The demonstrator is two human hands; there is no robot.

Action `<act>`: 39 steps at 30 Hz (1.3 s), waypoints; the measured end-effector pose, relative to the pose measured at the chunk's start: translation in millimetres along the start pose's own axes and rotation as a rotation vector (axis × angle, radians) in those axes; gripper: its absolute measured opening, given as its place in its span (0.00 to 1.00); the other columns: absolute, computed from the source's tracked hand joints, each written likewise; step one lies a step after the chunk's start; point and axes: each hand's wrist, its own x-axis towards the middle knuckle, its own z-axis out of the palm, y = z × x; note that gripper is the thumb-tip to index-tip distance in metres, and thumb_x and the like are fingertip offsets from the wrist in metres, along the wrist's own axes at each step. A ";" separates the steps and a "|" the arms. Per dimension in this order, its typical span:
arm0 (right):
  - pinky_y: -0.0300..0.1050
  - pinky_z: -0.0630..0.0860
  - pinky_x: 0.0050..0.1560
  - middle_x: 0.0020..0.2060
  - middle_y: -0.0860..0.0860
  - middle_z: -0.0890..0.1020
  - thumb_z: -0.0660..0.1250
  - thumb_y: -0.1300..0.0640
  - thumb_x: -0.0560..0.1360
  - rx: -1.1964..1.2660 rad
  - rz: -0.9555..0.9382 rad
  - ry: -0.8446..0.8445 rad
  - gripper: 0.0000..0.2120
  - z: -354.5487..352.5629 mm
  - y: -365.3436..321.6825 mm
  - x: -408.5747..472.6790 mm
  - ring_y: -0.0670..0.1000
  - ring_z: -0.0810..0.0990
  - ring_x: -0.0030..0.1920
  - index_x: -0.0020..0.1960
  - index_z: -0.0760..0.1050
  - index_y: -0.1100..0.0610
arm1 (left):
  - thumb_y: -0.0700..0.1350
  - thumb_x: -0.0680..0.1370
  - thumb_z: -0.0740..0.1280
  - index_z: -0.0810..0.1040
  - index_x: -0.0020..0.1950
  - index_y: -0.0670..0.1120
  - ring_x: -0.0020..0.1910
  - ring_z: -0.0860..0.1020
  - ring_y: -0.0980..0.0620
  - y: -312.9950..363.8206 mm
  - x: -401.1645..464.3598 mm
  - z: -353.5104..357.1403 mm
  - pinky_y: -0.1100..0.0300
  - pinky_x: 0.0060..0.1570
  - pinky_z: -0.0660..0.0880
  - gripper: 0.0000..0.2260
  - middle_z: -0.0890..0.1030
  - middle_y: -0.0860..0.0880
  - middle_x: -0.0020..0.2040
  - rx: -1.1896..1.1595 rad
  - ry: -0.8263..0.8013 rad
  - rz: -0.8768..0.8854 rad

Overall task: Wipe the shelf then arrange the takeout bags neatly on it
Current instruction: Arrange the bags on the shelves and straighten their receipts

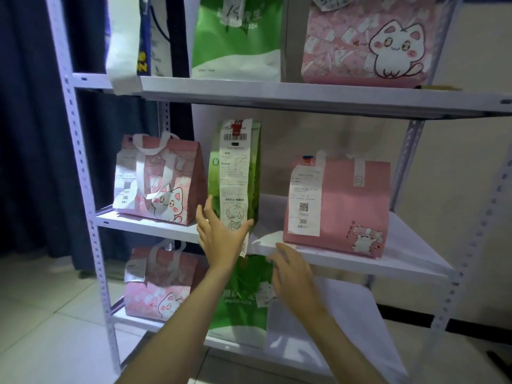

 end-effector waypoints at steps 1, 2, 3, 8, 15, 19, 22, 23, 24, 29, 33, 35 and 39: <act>0.57 0.72 0.71 0.69 0.54 0.77 0.71 0.61 0.75 -0.049 0.001 -0.025 0.14 2.5 0.4 -1.1 0.56 0.74 0.71 0.59 0.79 0.50 | 0.65 0.65 0.78 0.51 0.80 0.57 0.78 0.58 0.39 -0.7 0.6 1.6 0.33 0.73 0.61 0.52 0.55 0.43 0.81 -0.004 -0.019 -0.030; 0.57 0.73 0.70 0.69 0.54 0.77 0.72 0.60 0.73 -0.104 -0.007 -0.040 0.15 4.0 1.5 -2.0 0.56 0.75 0.71 0.58 0.80 0.50 | 0.66 0.65 0.78 0.49 0.80 0.57 0.79 0.58 0.38 -1.8 1.6 3.3 0.33 0.73 0.60 0.54 0.54 0.43 0.81 -0.007 -0.035 -0.060; 0.57 0.73 0.69 0.70 0.54 0.78 0.74 0.60 0.72 -0.145 -0.009 -0.048 0.15 3.9 1.6 -3.2 0.56 0.75 0.71 0.58 0.81 0.50 | 0.66 0.64 0.78 0.47 0.80 0.58 0.79 0.58 0.37 -2.9 2.5 5.2 0.32 0.73 0.60 0.55 0.54 0.43 0.81 -0.002 -0.052 -0.085; 0.56 0.72 0.69 0.73 0.51 0.74 0.74 0.55 0.72 -0.209 0.004 -0.116 0.12 -3.1 1.6 -4.8 0.54 0.72 0.74 0.55 0.80 0.47 | 0.67 0.63 0.78 0.39 0.81 0.58 0.79 0.57 0.37 -6.5 1.7 14.1 0.31 0.73 0.57 0.61 0.54 0.41 0.81 0.113 -0.095 -0.150; 0.55 0.60 0.77 0.81 0.50 0.60 0.65 0.53 0.80 -0.183 0.002 -0.262 0.12 -16.2 -2.2 -0.7 0.53 0.56 0.81 0.63 0.78 0.50 | 0.64 0.63 0.79 0.39 0.82 0.53 0.77 0.62 0.38 -10.3 -3.2 24.5 0.31 0.71 0.60 0.62 0.60 0.42 0.79 0.206 -0.086 -0.153; 0.52 0.64 0.77 0.80 0.50 0.62 0.67 0.51 0.79 -0.173 0.008 -0.269 0.10 -19.0 -7.5 3.6 0.52 0.59 0.79 0.59 0.80 0.50 | 0.66 0.63 0.78 0.41 0.82 0.52 0.76 0.63 0.38 -10.8 -2.9 27.0 0.32 0.70 0.60 0.62 0.60 0.42 0.79 0.226 -0.077 -0.144; 0.52 0.68 0.74 0.79 0.49 0.62 0.68 0.49 0.78 -0.199 0.005 -0.271 0.11 -15.8 -9.1 2.2 0.52 0.59 0.79 0.58 0.81 0.50 | 0.68 0.63 0.77 0.41 0.82 0.52 0.76 0.64 0.39 -10.6 -4.2 30.7 0.31 0.70 0.60 0.61 0.62 0.42 0.78 0.234 -0.063 -0.140; 0.53 0.70 0.73 0.79 0.50 0.62 0.69 0.49 0.77 -0.208 0.002 -0.266 0.11 -14.7 -9.0 1.6 0.53 0.60 0.78 0.57 0.82 0.50 | 0.68 0.63 0.77 0.41 0.82 0.52 0.76 0.64 0.39 -10.2 -4.2 32.3 0.30 0.71 0.60 0.61 0.62 0.42 0.78 0.239 -0.059 -0.136; 0.53 0.71 0.72 0.78 0.50 0.62 0.69 0.48 0.76 -0.209 0.003 -0.260 0.11 -13.7 -8.8 1.4 0.53 0.60 0.78 0.56 0.82 0.51 | 0.69 0.63 0.77 0.41 0.82 0.52 0.76 0.64 0.39 -10.2 -4.1 33.9 0.29 0.71 0.59 0.62 0.62 0.42 0.78 0.244 -0.059 -0.134; 0.52 0.71 0.71 0.78 0.48 0.63 0.71 0.47 0.75 -0.184 0.015 -0.235 0.10 -11.2 -6.4 1.5 0.52 0.61 0.78 0.53 0.83 0.49 | 0.81 0.65 0.64 0.43 0.83 0.54 0.79 0.60 0.41 -17.8 -3.6 29.8 0.26 0.72 0.49 0.57 0.61 0.45 0.80 0.219 -0.013 -0.093; 0.52 0.70 0.71 0.78 0.48 0.64 0.71 0.47 0.74 -0.150 0.012 -0.221 0.09 -11.7 -3.5 -1.5 0.53 0.62 0.77 0.52 0.82 0.48 | 0.72 0.78 0.54 0.62 0.75 0.52 0.75 0.63 0.44 -42.3 9.0 8.1 0.34 0.74 0.53 0.32 0.66 0.46 0.75 0.170 0.133 -0.005; 0.53 0.67 0.73 0.79 0.48 0.61 0.69 0.47 0.75 -0.117 0.024 -0.251 0.09 -13.2 -2.8 -1.6 0.53 0.59 0.79 0.54 0.81 0.47 | 0.62 0.82 0.56 0.69 0.65 0.49 0.66 0.69 0.45 -58.1 25.2 -3.2 0.40 0.69 0.62 0.21 0.73 0.46 0.65 0.245 0.205 0.040; 0.55 0.62 0.77 0.80 0.46 0.59 0.70 0.47 0.76 -0.034 0.053 -0.275 0.10 -16.5 -2.3 2.2 0.52 0.55 0.80 0.56 0.80 0.46 | 0.55 0.81 0.65 0.71 0.49 0.47 0.49 0.72 0.46 -76.6 68.4 -27.9 0.46 0.52 0.69 0.12 0.74 0.48 0.48 0.445 0.259 0.097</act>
